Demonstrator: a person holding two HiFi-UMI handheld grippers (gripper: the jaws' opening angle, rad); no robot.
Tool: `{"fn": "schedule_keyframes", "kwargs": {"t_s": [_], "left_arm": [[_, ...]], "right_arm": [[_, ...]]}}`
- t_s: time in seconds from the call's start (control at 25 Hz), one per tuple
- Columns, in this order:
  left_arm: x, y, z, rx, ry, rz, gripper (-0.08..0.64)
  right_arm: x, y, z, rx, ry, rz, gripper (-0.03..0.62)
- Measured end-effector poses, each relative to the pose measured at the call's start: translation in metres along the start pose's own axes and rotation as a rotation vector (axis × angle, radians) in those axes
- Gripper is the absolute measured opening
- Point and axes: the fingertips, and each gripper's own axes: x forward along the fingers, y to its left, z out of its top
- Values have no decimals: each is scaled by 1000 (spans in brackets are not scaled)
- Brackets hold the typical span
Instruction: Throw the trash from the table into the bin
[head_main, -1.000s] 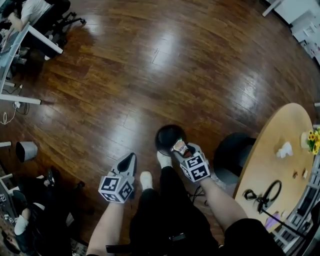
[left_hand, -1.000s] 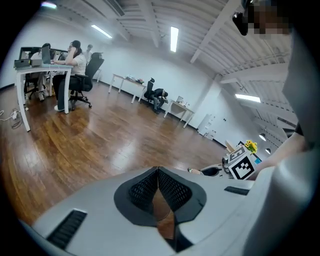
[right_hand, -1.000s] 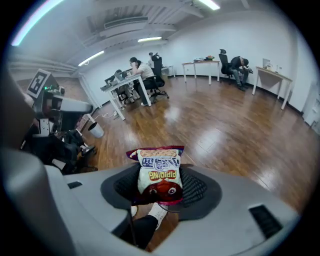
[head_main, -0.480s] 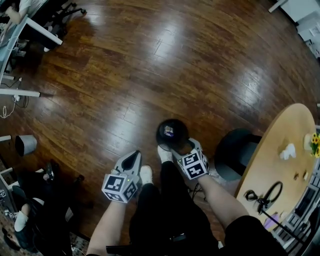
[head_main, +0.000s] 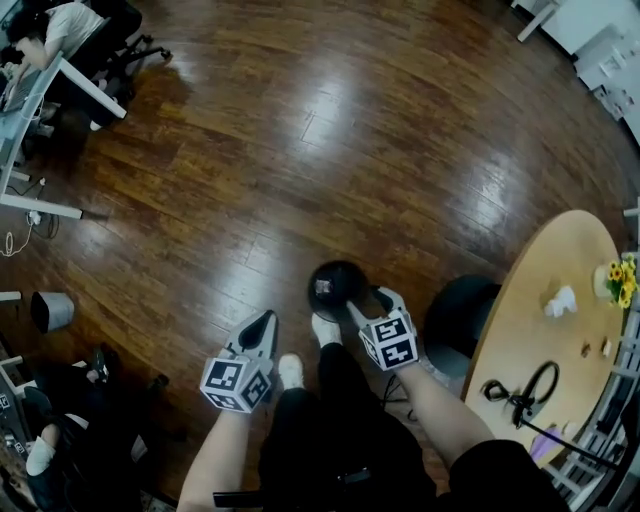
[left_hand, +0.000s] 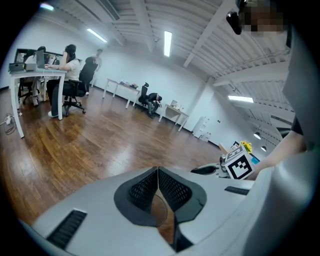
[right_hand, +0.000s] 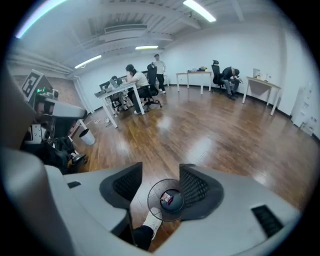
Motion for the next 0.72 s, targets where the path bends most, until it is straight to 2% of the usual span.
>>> {"fn": "schedule_keyframes", "kwargs": {"t_s": [0.12, 0.28, 0.4, 0.56, 0.72], "left_arm": [[-18, -7, 26, -7, -56, -21, 1], [-38, -9, 74, 27, -175, -56, 1], [-63, -13, 103, 41, -254, -67, 1], [-97, -30, 136, 98, -340, -109, 1], [-127, -42, 172, 153, -442, -156, 1]], "right_arm": [[-36, -5, 30, 44, -112, -65, 131], [-83, -17, 72, 99, -281, -161, 8], [-121, -19, 85, 129, -349, -242, 2], [-177, -13, 104, 178, -477, -303, 2], [-231, -1, 137, 143, -622, -353, 2]]}}
